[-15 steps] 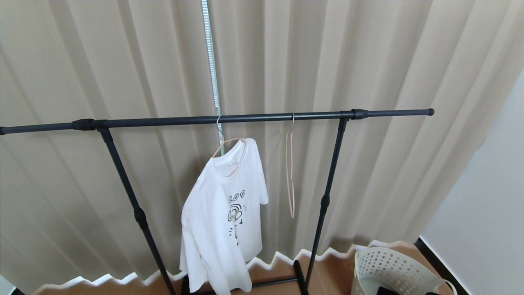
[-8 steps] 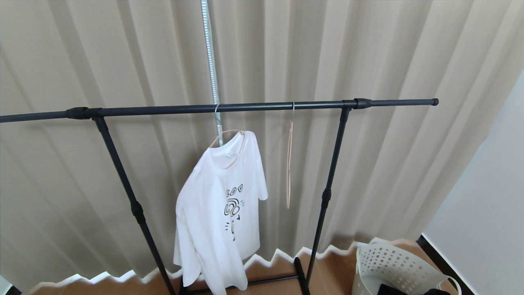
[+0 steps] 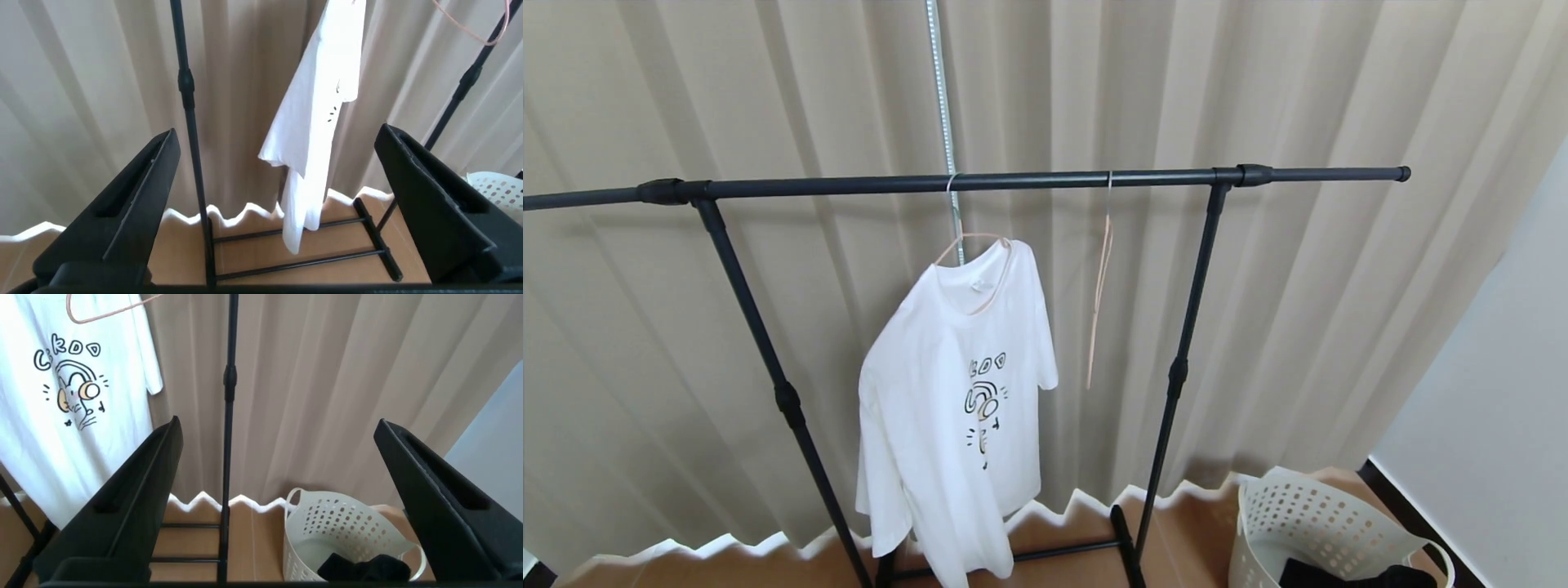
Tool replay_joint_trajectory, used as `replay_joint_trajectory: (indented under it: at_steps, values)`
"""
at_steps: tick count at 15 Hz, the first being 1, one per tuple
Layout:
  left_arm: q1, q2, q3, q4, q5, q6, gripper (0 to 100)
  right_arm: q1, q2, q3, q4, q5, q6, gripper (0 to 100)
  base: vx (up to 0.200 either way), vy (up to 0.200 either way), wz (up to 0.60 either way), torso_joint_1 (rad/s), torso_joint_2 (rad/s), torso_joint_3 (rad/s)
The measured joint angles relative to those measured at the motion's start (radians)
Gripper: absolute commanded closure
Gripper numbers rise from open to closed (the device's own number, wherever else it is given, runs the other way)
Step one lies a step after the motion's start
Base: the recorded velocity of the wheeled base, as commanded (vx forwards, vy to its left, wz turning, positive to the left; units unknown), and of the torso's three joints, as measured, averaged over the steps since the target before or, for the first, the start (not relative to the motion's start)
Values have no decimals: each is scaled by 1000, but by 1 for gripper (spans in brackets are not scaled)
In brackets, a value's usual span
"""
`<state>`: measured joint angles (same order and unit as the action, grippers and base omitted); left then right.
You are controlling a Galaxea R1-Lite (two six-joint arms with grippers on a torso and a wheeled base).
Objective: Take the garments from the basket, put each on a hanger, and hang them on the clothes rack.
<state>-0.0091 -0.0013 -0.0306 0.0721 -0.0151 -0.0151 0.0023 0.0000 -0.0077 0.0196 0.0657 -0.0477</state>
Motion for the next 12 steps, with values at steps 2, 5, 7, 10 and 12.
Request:
replay_joint_trajectory:
  at_steps: [2,5,7,10,12]
  values:
    - [0,0,0,0,0,-1,0,1,0,0,0,0,0,0,0,0,0,-195,464,281]
    - [0,0,0,-1,0,-1,0,0,0,0,0,0,1,0,0,0,0,-212,541,326]
    - [0,0,0,0,0,-1,0,0,0,0,0,0,1,0,0,0,0,-208,554,342]
    - [0,0,0,0,0,-1,0,0,0,0,0,0,1,0,0,0,0,-193,533,331]
    - [0,0,0,0,0,-1,0,0,0,0,0,0,0,0,0,0,0,-176,520,339]
